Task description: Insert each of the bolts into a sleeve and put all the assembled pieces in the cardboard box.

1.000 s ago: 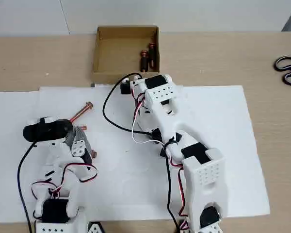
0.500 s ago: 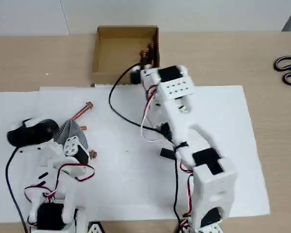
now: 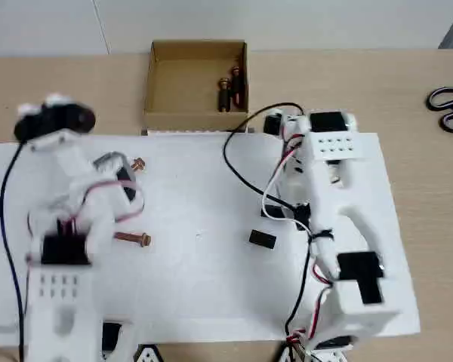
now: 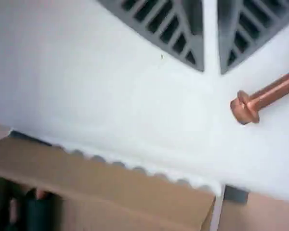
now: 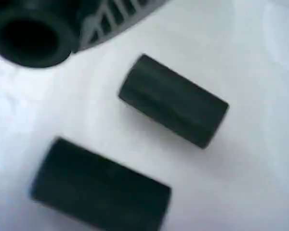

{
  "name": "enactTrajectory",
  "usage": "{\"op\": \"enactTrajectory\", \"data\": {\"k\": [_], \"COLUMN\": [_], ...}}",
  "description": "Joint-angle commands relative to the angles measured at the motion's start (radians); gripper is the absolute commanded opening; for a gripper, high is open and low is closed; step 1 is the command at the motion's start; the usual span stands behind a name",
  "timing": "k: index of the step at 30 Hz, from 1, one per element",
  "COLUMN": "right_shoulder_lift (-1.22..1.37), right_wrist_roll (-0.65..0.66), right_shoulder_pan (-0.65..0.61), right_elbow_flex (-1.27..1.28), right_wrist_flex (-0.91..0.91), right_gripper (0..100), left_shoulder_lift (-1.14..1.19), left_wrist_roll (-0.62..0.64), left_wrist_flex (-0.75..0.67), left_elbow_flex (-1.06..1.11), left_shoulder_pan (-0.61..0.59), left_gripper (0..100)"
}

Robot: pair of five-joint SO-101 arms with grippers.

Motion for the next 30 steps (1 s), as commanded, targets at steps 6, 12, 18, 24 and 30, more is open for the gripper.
{"op": "enactTrajectory", "data": {"k": [6,12,18,24,30], "right_shoulder_lift": [-0.283,-0.407,-0.455,-0.455,-0.461], "right_wrist_roll": [0.005,0.014,0.107,0.110,0.110], "right_shoulder_pan": [0.148,0.245,0.306,0.314,0.314], "right_elbow_flex": [0.196,0.321,0.356,0.356,0.356], "right_wrist_flex": [0.004,-0.008,-0.019,-0.019,-0.019], "right_gripper": [0.3,0.3,0.3,0.3,0.3], "left_shoulder_lift": [0.509,0.816,1.000,1.149,1.250], "left_wrist_roll": [0.003,-0.276,-0.540,-0.861,-1.023], "left_wrist_flex": [0.281,0.315,0.361,0.443,0.445], "left_elbow_flex": [-0.486,-0.708,-0.889,-0.967,-0.970], "left_shoulder_pan": [-0.003,-0.061,-0.107,-0.084,-0.089], "left_gripper": [1,1,1,1,1]}}
